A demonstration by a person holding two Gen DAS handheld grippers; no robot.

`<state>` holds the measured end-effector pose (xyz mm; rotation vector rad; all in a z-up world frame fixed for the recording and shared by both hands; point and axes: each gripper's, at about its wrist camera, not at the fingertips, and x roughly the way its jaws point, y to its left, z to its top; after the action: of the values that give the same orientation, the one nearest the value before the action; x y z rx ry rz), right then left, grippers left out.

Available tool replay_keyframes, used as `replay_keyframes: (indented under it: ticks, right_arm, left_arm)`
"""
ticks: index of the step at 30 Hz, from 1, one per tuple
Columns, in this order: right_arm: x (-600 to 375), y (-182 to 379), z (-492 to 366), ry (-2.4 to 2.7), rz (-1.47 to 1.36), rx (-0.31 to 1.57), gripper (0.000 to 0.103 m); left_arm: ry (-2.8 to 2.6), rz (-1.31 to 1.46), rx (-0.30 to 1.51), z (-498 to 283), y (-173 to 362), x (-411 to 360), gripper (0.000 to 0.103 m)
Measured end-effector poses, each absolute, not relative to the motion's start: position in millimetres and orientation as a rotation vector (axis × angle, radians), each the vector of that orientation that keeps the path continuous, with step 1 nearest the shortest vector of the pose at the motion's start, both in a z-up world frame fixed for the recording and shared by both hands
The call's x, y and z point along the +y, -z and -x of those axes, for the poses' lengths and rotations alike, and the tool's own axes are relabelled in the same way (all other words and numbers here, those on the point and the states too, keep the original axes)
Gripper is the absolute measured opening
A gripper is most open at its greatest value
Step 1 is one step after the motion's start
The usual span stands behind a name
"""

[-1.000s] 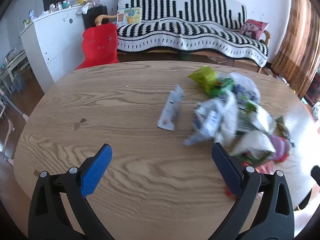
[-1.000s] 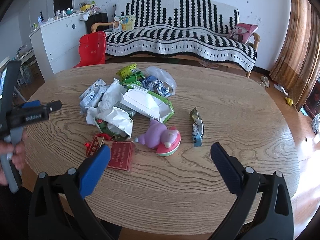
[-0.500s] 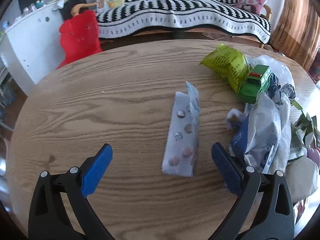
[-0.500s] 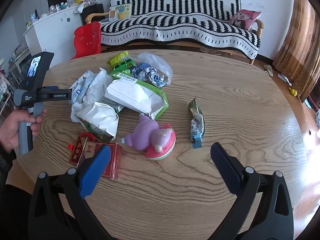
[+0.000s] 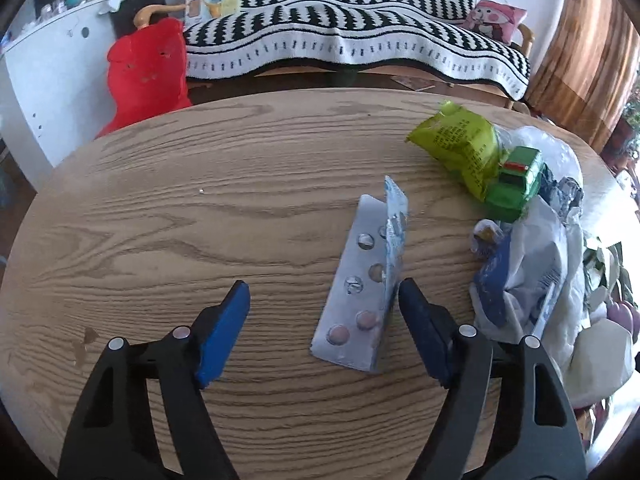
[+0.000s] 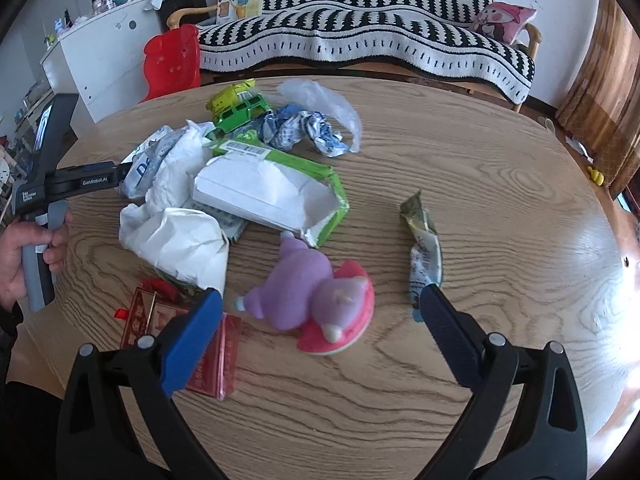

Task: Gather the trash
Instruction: 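Grasp the silver pill blister pack with the left tool while the right tool grasps the purple-pink toy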

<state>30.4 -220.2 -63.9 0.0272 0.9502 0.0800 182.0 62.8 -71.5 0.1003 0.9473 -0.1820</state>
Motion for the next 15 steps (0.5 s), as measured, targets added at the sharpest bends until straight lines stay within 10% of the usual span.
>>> replay_keyframes:
  ticks: [8,15]
  right_arm:
    - [-223,68,-34,-0.077,-0.037,0.965,0.094]
    - [-227,81,-43,-0.054,-0.058,1.009,0.086]
  left_arm:
    - [0.200,-0.160,0.957,-181,77,52,0.034]
    - [0.146,-0.096,0.937,-159,57,63,0.032]
